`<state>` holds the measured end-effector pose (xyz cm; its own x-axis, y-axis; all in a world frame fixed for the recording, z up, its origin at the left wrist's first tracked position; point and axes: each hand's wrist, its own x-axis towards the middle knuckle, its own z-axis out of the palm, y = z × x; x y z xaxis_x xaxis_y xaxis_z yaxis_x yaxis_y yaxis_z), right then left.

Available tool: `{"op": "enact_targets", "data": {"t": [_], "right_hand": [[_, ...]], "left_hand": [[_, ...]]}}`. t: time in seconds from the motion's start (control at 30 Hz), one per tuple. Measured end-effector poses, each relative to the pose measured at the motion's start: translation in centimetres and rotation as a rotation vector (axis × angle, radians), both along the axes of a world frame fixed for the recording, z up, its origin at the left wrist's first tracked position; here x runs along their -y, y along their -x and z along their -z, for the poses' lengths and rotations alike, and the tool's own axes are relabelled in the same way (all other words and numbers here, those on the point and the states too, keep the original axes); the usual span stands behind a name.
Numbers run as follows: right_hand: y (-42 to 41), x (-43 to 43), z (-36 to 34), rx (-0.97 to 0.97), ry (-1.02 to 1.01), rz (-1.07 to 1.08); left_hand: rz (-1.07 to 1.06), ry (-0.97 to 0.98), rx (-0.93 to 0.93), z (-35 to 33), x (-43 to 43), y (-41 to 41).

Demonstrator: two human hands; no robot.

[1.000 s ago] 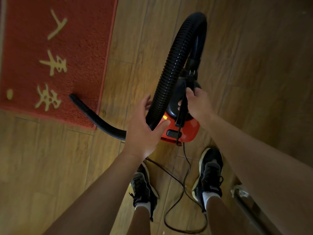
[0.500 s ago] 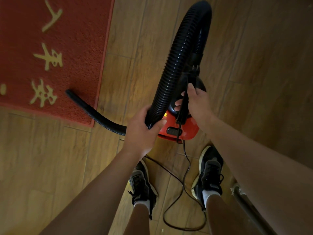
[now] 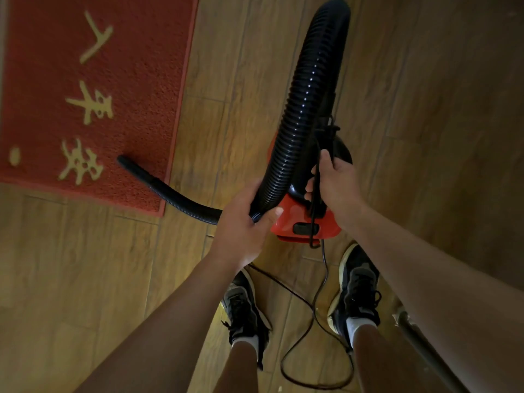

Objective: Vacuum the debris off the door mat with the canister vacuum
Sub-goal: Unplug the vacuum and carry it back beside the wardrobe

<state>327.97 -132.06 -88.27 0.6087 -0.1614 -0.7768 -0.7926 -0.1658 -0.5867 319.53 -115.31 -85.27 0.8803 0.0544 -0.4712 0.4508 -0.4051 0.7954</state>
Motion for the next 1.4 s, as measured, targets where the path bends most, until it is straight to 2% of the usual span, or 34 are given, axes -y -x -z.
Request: {"op": "enact_targets", "data": {"t": [0.17, 0.47, 0.73, 1.1, 1.4], "right_hand": [[0.8, -0.3, -2.2, 0.039, 0.011, -0.097], [1.6, -1.5, -9.6, 0.097, -0.014, -0.128], [0.7, -3.6, -18.3, 0.178, -0.055, -0.148], [0.7, -5.0, -31.4, 0.317, -0.078, -0.197], [0.2, -5.5, -44.3, 0.533, -0.029, -0.227]], "left_hand": [[-0.041, 0.024, 0.03, -1.4, -0.8, 0.8], [-0.104, 0.003, 0.103, -6.9, -2.0, 0.8], [-0.155, 0.04, 0.16, -15.2, -3.2, -0.6], [-0.205, 0.055, 0.332, -26.5, -4.5, -1.7], [-0.199, 0.065, 0.528, -38.9, -4.5, -4.2]]}}
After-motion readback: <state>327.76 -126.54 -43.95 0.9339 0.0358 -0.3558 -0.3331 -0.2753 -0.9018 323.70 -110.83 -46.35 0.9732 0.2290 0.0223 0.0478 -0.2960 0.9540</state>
